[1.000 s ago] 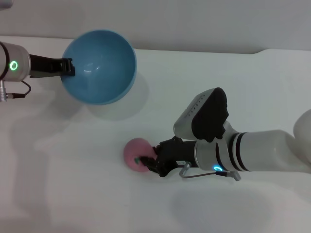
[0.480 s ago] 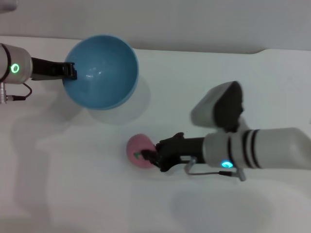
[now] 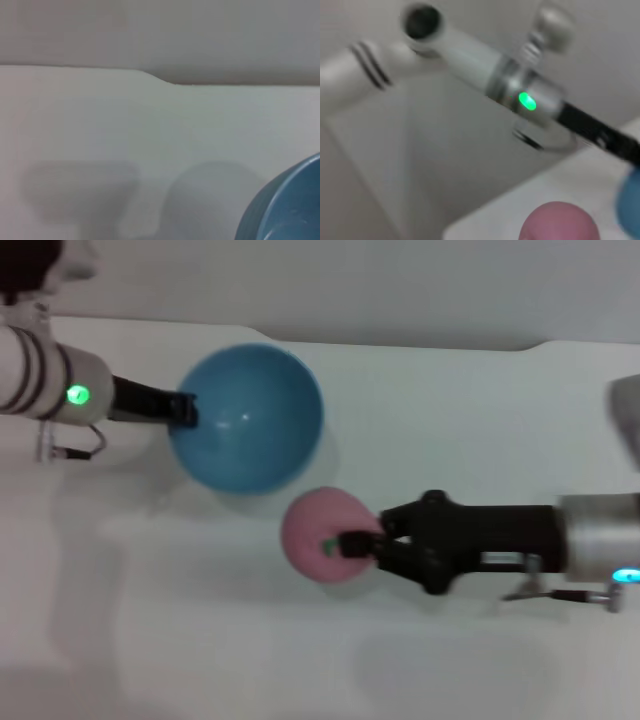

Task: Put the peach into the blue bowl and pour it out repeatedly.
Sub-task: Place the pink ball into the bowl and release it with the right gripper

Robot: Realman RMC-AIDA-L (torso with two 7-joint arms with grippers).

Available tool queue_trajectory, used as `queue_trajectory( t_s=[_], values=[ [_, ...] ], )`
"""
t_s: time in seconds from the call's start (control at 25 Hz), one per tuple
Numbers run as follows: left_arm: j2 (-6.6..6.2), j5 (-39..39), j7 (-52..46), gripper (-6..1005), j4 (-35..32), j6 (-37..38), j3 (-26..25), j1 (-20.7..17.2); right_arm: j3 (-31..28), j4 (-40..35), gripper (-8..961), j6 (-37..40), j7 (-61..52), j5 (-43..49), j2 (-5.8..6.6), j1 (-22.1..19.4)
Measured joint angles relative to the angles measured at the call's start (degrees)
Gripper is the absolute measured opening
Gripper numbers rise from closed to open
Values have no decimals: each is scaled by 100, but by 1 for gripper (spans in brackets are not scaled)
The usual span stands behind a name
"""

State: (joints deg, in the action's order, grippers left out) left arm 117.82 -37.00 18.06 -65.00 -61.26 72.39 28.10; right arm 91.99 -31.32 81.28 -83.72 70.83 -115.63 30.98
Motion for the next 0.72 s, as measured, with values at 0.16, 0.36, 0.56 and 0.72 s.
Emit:
queue_trajectory(
  t_s=[0.16,0.36,0.56,0.72],
  values=[
    [31,-16,-37,0,159,0,587,189,-1126,-285,71,789,-32,719,10,-234],
    [75,-442,-53,0,169,-12,1379,341,-2109,-642,46,1014,-364,1488,17,-353],
    [89,-819,-55,0,119,-126,1647,419,-2795,-1074,63,865,-911,2667,-41,-345],
    [90,-908,-55,0,111,-150,1764,425,-2850,-1345,77,461,-1380,3188,-109,-327]
  ],
)
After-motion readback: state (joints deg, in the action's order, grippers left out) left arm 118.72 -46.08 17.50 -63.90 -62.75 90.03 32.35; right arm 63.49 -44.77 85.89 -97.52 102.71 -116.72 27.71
